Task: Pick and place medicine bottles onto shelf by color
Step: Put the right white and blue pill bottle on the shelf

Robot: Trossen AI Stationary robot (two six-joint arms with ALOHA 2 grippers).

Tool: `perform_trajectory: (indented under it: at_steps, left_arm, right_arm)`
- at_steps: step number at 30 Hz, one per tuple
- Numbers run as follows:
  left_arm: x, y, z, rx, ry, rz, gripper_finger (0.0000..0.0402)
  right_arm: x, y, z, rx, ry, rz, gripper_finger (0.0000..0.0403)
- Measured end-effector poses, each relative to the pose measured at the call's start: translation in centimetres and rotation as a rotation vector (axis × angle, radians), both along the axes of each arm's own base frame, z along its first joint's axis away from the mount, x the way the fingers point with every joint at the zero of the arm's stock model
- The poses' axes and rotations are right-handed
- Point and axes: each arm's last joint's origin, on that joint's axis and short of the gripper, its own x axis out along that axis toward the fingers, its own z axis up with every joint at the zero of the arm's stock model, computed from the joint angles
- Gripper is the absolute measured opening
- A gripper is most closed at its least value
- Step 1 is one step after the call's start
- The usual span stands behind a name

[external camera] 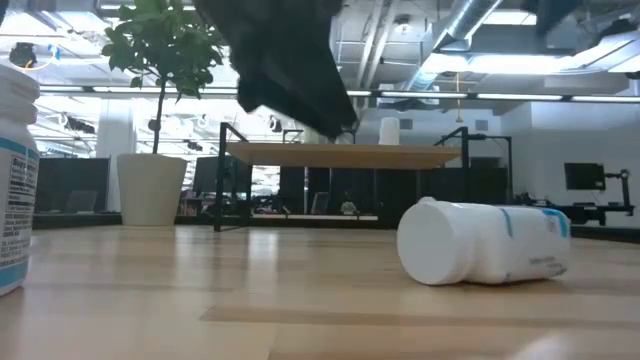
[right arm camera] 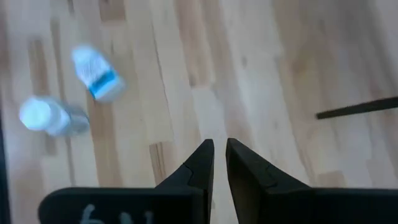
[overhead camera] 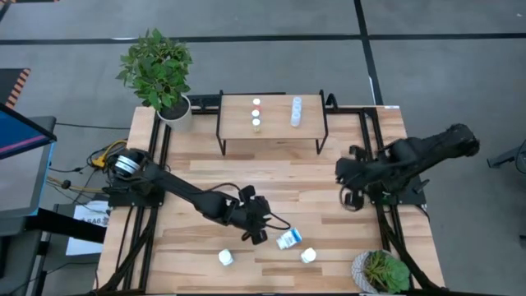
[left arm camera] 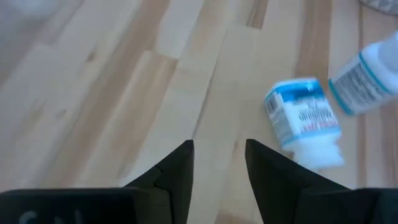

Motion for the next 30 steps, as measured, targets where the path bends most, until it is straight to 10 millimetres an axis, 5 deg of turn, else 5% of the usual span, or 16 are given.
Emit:
perform_trajectory:
  at_steps: [7, 15, 22, 30]
  left_arm:
    - [-2.7, -0.3, 3.1, -0.020, 0.065, -0.083, 0.0132]
    - [-3.9, -1.2, 3.2, 0.000, 0.117, -0.092, 0.0132]
    - [-4.2, -1.0, 2.8, 0.007, 0.160, -0.073, 0.0132]
    - [-4.7, -0.7, 2.5, 0.036, 0.227, -0.071, 0.0132]
  right_arm:
    - [3.2, 2.8, -4.9, 0.060, 0.069, 0.217, 0.0066]
    - [6.0, 7.5, -7.6, 0.178, 0.093, 0.504, 0.0082]
    - [8.5, 9.2, -7.7, 0.226, 0.120, 0.582, 0.0168]
    - [11.3, 11.1, -11.5, 0.247, 0.261, 0.600, 0.0300]
